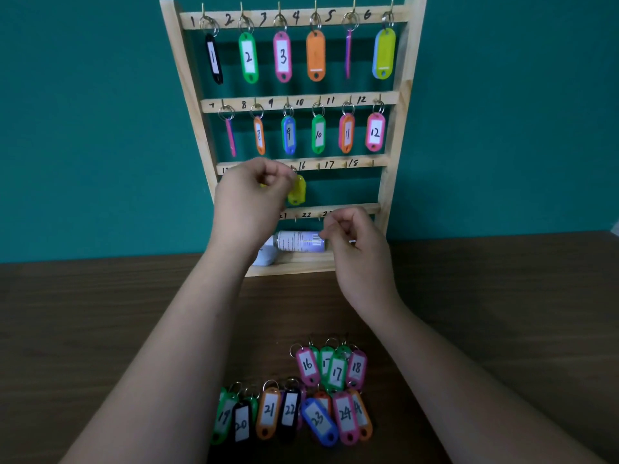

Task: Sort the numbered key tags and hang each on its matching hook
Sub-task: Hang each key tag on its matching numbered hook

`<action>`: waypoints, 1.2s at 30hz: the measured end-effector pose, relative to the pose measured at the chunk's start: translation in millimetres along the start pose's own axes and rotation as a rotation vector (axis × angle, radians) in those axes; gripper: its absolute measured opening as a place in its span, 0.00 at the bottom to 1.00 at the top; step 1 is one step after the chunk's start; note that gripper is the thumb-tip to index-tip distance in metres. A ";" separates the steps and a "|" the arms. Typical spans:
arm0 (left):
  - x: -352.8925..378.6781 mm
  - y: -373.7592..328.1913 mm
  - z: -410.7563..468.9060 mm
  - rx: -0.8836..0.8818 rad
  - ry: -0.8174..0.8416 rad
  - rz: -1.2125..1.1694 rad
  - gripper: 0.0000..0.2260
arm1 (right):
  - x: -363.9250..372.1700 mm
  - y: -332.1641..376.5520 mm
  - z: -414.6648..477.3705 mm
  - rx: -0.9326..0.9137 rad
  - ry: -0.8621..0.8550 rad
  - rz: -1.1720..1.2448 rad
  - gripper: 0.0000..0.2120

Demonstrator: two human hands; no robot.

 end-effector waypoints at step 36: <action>-15.2 31.6 -54.2 -0.084 0.588 0.487 0.03 | -4.3 0.9 -13.0 0.000 1.124 -0.404 0.12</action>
Point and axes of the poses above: each hand's wrist, its own z-axis towards the middle knuckle, its own x-axis out of the palm, y = z × x, the point moved 3 cm from there along z, towards the middle knuckle, and after that the axes turned 5 degrees about -z, right-handed, at the moved point
